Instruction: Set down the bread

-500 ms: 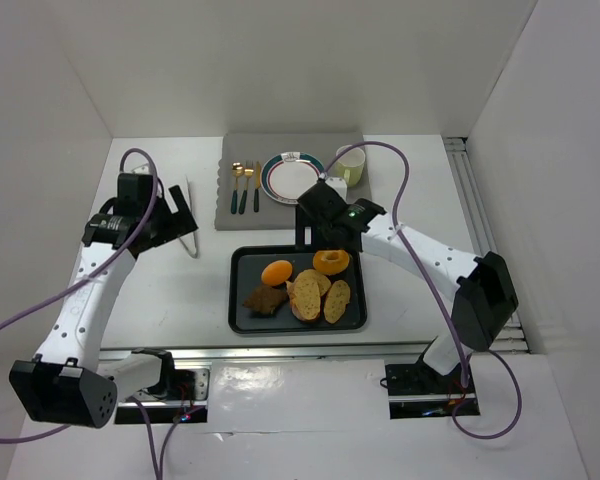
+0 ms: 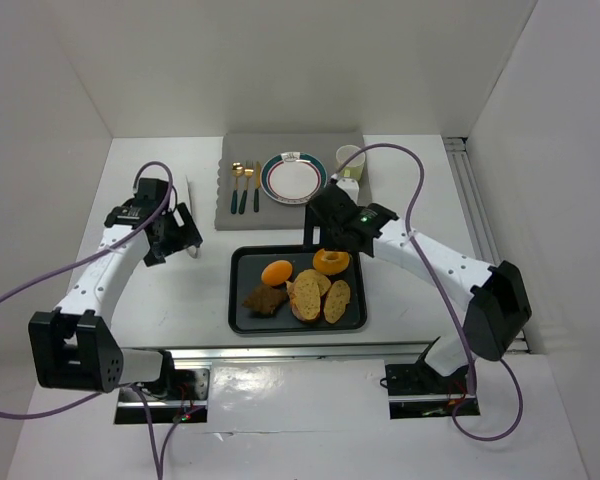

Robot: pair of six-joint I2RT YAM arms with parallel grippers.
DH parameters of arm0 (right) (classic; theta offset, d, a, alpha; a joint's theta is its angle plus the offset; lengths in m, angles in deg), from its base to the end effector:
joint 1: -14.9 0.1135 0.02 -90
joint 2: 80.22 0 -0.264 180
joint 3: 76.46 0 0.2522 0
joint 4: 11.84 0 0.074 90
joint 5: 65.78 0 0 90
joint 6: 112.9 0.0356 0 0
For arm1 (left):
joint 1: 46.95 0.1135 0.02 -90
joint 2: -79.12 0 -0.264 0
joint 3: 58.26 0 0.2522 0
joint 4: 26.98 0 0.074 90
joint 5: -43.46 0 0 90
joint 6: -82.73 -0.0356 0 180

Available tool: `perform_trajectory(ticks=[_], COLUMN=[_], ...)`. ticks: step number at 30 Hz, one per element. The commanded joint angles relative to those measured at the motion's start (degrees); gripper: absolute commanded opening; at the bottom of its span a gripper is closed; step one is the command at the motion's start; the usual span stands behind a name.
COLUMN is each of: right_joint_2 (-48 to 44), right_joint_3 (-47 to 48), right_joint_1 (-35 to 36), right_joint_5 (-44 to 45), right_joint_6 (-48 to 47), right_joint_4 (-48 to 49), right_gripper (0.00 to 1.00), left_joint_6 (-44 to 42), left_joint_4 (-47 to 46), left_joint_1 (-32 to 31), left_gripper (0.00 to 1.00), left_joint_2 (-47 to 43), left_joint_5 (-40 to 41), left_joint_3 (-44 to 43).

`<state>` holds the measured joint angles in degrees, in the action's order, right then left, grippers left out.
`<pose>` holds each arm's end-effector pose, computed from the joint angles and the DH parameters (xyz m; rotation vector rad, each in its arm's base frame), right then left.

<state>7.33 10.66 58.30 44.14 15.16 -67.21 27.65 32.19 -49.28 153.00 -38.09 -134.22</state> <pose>0.2418 0.2120 0.2865 0.0182 2.4689 0.1668 0.2581 -0.0053 0.2846 -0.7693 2.4331 -0.0621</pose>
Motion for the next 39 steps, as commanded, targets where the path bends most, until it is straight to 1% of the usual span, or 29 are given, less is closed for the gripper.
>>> perform_trajectory(ticks=[1, 6, 9, 11, 13, 16, 18, 21, 22, 23, 27, 32, 37, 39], right_joint_2=[-5.01, -6.42, -6.42, -6.42, -6.42, -6.42, -6.42, -6.95, -6.95, -7.56, -6.87, -6.25, -5.55, -5.02], right_joint_3=[-2.51, -4.98, -6.03, -6.04, -6.04, -6.57, -6.57, -7.18, -7.70, -8.49, -7.89, -7.18, -6.65, -6.65], right_joint_1=[-0.95, -1.47, -2.00, -2.00, -2.00, -2.53, -2.53, -3.14, -3.67, -3.67, -4.90, -5.43, -6.04, -6.04], right_joint_5=[2.05, -0.67, -0.67, -1.20, -0.68, -0.67, -0.67, -2.16, -3.56, -4.18, -4.89, -4.19, -5.24, -6.38], right_joint_6=[0.78, 0.08, 0.08, 0.08, -0.45, -0.97, -1.58, -2.12, -2.12, -2.73, -2.73, -2.73, -2.73, -2.73], right_joint_4=[4.77, 6.62, 6.62, 6.62, 7.23, 7.77, 8.29, 8.29, 8.99, 9.00, 9.00, 8.38, 8.38, 8.90], right_gripper=[0.99, 0.99, 0.99, 0.99, 0.99, 0.99, 0.99, 0.99, 0.99, 0.99, 0.99, 0.99, 0.99, 0.99], left_joint_6=[2.00, 2.61, 3.23, 4.54, 4.55, 5.94, 6.48, 7.01, 7.01, 7.01, 6.48, 5.96, 4.73, 4.19], left_joint_4=[-2.17, -3.48, -3.48, -3.48, -6.99, -9.19, -10.25, -9.56, -8.85, -7.45, -7.44, -6.82, -6.82, -6.82], left_joint_1=[0.31, 0.31, 0.31, 0.83, 0.83, 1.97, 1.98, 1.98, 1.98, 1.98, 2.50, 5.66, 8.21, 8.74], left_gripper=[1.00, 1.00, 1.00, 1.00, 1.00, 1.00, 1.00, 1.00, 1.00, 1.00, 0.97, 0.97, 0.88, 0.81], left_joint_2=[2.30, 8.80, 11.79, 15.40, 17.42, 22.25, 26.28, 31.74, 35.76, 37.54, 42.21, 46.08, 48.80, 48.81], left_joint_5=[1.65, 2.27, 2.27, 2.88, 2.89, 0.35, 0.34, 1.40, 1.40, 2.44, 2.45, 2.45, 1.31, 1.31], left_joint_3=[0.32, -0.30, -2.83, -3.37, -3.37, -4.68, -6.18, -11.09, -14.59, -16.28, -21.29, -26.13, -29.03, -29.83])
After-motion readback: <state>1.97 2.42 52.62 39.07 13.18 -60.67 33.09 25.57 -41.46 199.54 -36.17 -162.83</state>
